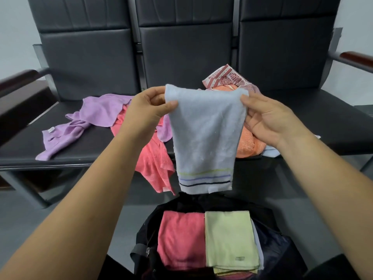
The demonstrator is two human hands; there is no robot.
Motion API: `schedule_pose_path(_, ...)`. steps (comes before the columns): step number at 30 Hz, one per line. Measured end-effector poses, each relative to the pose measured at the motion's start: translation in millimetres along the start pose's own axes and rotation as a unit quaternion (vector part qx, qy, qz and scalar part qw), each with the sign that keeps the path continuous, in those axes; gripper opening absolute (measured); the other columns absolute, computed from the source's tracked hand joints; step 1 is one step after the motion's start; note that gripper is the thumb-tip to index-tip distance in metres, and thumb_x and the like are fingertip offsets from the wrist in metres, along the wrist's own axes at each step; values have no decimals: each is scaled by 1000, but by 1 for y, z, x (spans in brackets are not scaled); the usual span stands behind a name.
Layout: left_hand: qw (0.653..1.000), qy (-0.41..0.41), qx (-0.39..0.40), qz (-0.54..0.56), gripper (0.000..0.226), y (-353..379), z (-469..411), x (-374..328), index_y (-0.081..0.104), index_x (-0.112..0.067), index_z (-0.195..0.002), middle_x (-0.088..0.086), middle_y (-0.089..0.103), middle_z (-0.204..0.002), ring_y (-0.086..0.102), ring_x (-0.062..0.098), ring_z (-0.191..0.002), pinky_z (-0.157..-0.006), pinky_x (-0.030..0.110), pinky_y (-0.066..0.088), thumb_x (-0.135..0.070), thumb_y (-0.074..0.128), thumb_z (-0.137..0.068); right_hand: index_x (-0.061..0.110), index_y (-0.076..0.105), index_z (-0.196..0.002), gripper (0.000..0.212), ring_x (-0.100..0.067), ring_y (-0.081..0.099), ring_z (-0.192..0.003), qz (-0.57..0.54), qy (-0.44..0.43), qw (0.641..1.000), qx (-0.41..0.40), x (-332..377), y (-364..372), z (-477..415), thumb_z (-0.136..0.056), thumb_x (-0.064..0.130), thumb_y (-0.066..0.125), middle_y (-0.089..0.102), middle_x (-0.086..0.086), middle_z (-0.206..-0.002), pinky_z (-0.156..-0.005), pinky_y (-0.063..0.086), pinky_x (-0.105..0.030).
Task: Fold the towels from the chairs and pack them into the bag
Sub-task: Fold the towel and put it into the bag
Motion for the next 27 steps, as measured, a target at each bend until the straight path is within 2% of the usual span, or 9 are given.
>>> schedule_pose_path(5, 986, 43, -81, -142, 17, -3, 3, 1, 72, -19, -95, -6, 77, -86, 73, 7, -84, -87, 27, 59, -7, 78, -85, -10, 63, -122, 32, -26, 73, -106, 55, -30, 996, -60, -5, -4, -3, -91, -1, 68, 74, -20, -113, -90, 59, -34)
schedule_pose_path(11, 997, 47, -40, -49, 7, -1, 6, 0, 72, -20, -89, 8, 73, -91, 66, 20, -89, -91, 45, 53, -20, 78, -87, 12, 72, -104, 11, -24, 73, -103, 119, -72, 988, -69, -3, -5, 2, -93, 13, 71, 76, -6, -106, -88, 59, -37)
schedule_pose_path(14, 998, 59, 2, -24, 9, 4, 8, -2, 65, -21, -91, 11, 72, -88, 64, 23, -85, -80, 43, 50, -18, 73, -92, 12, 70, -108, 13, -28, 73, -102, 149, -108, 982, -32, -3, 0, 5, -95, 11, 68, 75, -9, -106, -85, 58, -40)
schedule_pose_path(16, 996, 74, 24, -33, 10, 12, 11, -6, 61, -19, -93, 10, 68, -79, 61, 21, -74, -71, 34, 51, -13, 68, -96, 21, 67, -118, 26, -24, 72, -104, 199, -127, 971, 29, -5, 7, 6, -93, 13, 71, 76, 0, -108, -83, 57, -38)
schedule_pose_path(18, 995, 84, 43, -44, 9, 20, 13, -8, 61, -21, -94, 17, 65, -81, 56, 23, -75, -71, 35, 46, -14, 68, -96, 34, 55, -134, 55, -13, 68, -113, 286, -122, 944, 113, -9, 15, 10, -87, 18, 79, 70, 14, -121, -86, 56, -30)
schedule_pose_path(20, 992, 90, 53, -71, 8, 28, 15, -8, 62, -23, -93, 18, 64, -81, 52, 23, -75, -71, 39, 41, -19, 69, -93, 41, 38, -149, 88, -11, 63, -124, 364, -102, 911, 163, -18, 24, 13, -78, 25, 87, 57, 12, -144, -97, 55, -35)
schedule_pose_path(21, 990, 98, 53, -89, 8, 31, 16, -7, 62, -23, -93, 15, 63, -78, 50, 22, -74, -70, 38, 40, -20, 69, -93, 42, 34, -152, 95, -11, 62, -125, 373, -96, 907, 169, -24, 28, 14, -76, 23, 88, 51, 9, -150, -101, 54, -39)
schedule_pose_path(24, 992, 102, 35, -65, 15, 39, 20, -8, 57, -16, -103, 2, 65, -73, 57, 20, -73, -68, 35, 46, -13, 69, -95, 35, 39, -151, 89, -18, 66, -121, 322, -110, 931, 131, -32, 33, 14, -78, 11, 85, 54, 0, -148, -104, 53, -48)
schedule_pose_path(27, 997, -21, 67, 42, 31, 37, 20, -9, 57, -10, -115, 1, 74, -88, 70, 15, -82, -73, 29, 55, -16, 74, -90, 25, 47, -145, 73, -29, 68, -116, 166, -105, 976, 97, -22, 35, 15, -85, -7, 73, 67, -11, -131, -100, 55, -46)
Point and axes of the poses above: each hand's wrist, its own z-axis away from the middle knuckle, its own y-axis out of the palm, x = y × z, the point moved 1 cm from there along -z, towards the middle knuckle
